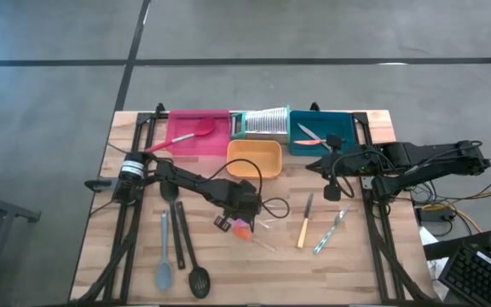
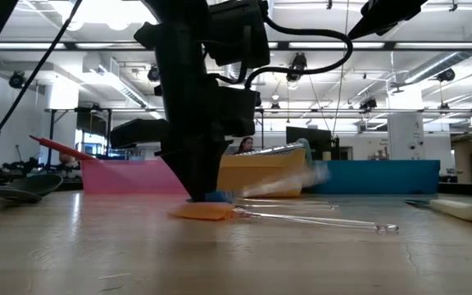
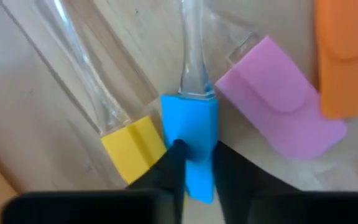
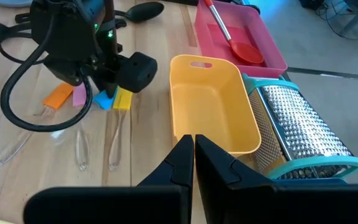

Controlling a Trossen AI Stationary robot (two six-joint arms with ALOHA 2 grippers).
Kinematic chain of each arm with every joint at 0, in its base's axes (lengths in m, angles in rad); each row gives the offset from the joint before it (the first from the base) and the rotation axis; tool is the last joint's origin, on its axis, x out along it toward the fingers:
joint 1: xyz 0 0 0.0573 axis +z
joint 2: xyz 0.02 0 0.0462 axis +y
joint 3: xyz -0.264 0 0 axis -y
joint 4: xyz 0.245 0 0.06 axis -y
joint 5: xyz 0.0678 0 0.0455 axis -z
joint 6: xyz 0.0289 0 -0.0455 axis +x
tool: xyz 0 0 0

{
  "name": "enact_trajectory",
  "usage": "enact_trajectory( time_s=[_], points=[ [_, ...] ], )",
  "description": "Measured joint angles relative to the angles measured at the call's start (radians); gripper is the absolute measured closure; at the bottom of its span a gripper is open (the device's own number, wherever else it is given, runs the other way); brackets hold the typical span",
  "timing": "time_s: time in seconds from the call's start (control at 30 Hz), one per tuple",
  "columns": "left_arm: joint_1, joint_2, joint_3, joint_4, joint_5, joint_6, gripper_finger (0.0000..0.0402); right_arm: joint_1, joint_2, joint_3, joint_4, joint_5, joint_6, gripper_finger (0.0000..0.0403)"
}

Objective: Pick & Place Kitchen Items
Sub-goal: Put the blue spatula into the yellow bin

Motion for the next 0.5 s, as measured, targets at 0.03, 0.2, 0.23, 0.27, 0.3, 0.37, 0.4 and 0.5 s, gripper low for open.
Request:
enact_trajectory(
  time_s=[0.03, 0.2, 0.23, 0.27, 0.3, 0.37, 0.4, 0.5],
  points=[
    [0.000, 0.007, 0.000, -0.007, -0.003, 0.003, 0.0360, 0.000, 0.000, 0.000, 0.000, 0.000, 0.000, 0.0394],
    [-0.001, 0.008, 0.004, -0.038, 0.001, 0.005, 0.0387, 0.000, 0.000, 0.000, 0.000, 0.000, 0.007, 0.0394],
    [-0.001, 0.002, 0.006, -0.041, 0.002, 0.001, 0.0386, 0.000, 0.000, 0.000, 0.000, -0.001, 0.011, 0.0394],
    [-0.003, -0.003, 0.008, -0.045, 0.002, -0.001, 0.0386, 0.000, 0.000, 0.000, 0.000, -0.001, 0.011, 0.0394],
    [-0.004, -0.017, 0.011, -0.051, 0.002, -0.002, 0.0386, 0.000, 0.000, 0.000, 0.000, -0.001, 0.011, 0.0394],
    [-0.005, -0.039, 0.014, -0.056, 0.002, -0.006, 0.0389, 0.000, 0.000, 0.000, -0.001, -0.001, 0.011, 0.0394],
    [-0.005, -0.052, 0.019, -0.061, 0.003, -0.007, 0.0390, 0.000, 0.000, 0.000, -0.001, -0.001, 0.011, 0.0394],
    [-0.005, -0.087, 0.027, -0.068, 0.006, -0.015, 0.0390, 0.000, 0.000, 0.000, -0.003, -0.001, 0.012, 0.0394]
  ],
)
